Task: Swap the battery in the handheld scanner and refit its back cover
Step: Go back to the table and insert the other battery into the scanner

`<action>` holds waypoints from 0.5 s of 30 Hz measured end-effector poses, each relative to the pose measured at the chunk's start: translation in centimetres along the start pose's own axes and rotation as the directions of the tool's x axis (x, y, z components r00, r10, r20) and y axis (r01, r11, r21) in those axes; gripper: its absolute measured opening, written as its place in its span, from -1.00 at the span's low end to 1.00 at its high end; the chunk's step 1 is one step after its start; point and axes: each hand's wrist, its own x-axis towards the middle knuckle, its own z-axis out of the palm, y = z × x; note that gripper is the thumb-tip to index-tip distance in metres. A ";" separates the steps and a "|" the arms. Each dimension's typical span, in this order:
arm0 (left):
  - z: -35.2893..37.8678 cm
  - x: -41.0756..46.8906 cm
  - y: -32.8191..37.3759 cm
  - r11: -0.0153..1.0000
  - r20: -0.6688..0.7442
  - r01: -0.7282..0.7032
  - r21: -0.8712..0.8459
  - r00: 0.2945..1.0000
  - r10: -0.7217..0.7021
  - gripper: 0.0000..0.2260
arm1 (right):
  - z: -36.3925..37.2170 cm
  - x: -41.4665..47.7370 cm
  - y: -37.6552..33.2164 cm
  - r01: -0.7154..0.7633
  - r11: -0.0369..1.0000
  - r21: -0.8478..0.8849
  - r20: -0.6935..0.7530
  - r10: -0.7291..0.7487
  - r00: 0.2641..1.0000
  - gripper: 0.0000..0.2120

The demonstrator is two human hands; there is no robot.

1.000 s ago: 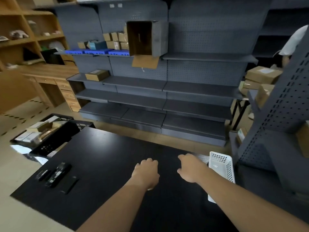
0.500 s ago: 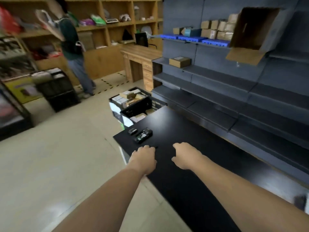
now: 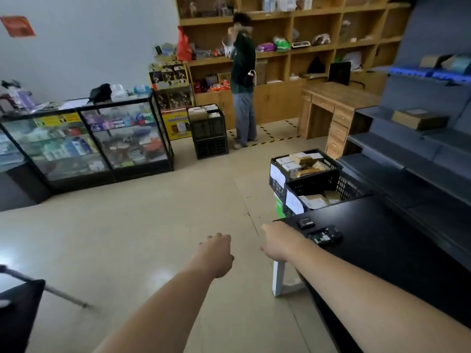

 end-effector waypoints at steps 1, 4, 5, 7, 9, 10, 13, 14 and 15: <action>-0.3 0.8 -0.7 1.000 0.001 0.017 -0.002 1.000 -0.017 -0.62 | -0.1 1.3 -0.4 0.012 1.000 -0.001 0.002 -0.012 1.000 -0.78; -1.1 4.0 -2.2 0.999 0.004 0.053 -0.006 0.999 -0.053 -0.64 | -0.7 5.3 -1.0 0.050 0.999 -0.006 0.013 -0.050 0.999 -0.67; -1.5 5.3 -2.4 0.998 0.002 0.060 -0.006 0.998 -0.060 -0.64 | -0.9 6.8 -0.9 0.055 0.998 -0.009 0.013 -0.055 0.998 -0.61; -2.5 8.3 -2.6 0.998 -0.004 0.066 -0.007 0.998 -0.066 -0.62 | -1.8 10.0 -0.6 0.058 0.998 -0.003 0.010 -0.058 0.998 -0.56; -3.7 11.5 -2.4 0.998 -0.007 0.065 -0.009 0.998 -0.065 -0.61 | -2.8 13.6 0.1 0.063 0.998 0.011 0.010 -0.064 0.998 -0.58; -4.5 13.1 -2.3 0.998 -0.009 0.064 -0.008 0.998 -0.064 -0.61 | -3.5 15.3 0.3 0.069 0.998 0.011 0.015 -0.069 0.997 -0.58; -6.7 18.1 -1.8 0.998 -0.027 0.055 -0.014 0.998 -0.055 -0.60 | -5.7 20.4 1.1 0.080 0.997 0.000 0.021 -0.080 0.997 -0.56; -7.3 19.6 -1.7 0.999 -0.032 0.049 -0.017 0.998 -0.049 -0.60 | -6.4 22.0 1.4 0.081 0.997 -0.001 0.018 -0.081 0.997 -0.57; -7.9 21.1 -1.6 0.999 -0.037 0.044 -0.018 0.998 -0.045 -0.60 | -7.1 23.5 1.5 0.083 0.997 -0.001 0.011 -0.083 0.996 -0.61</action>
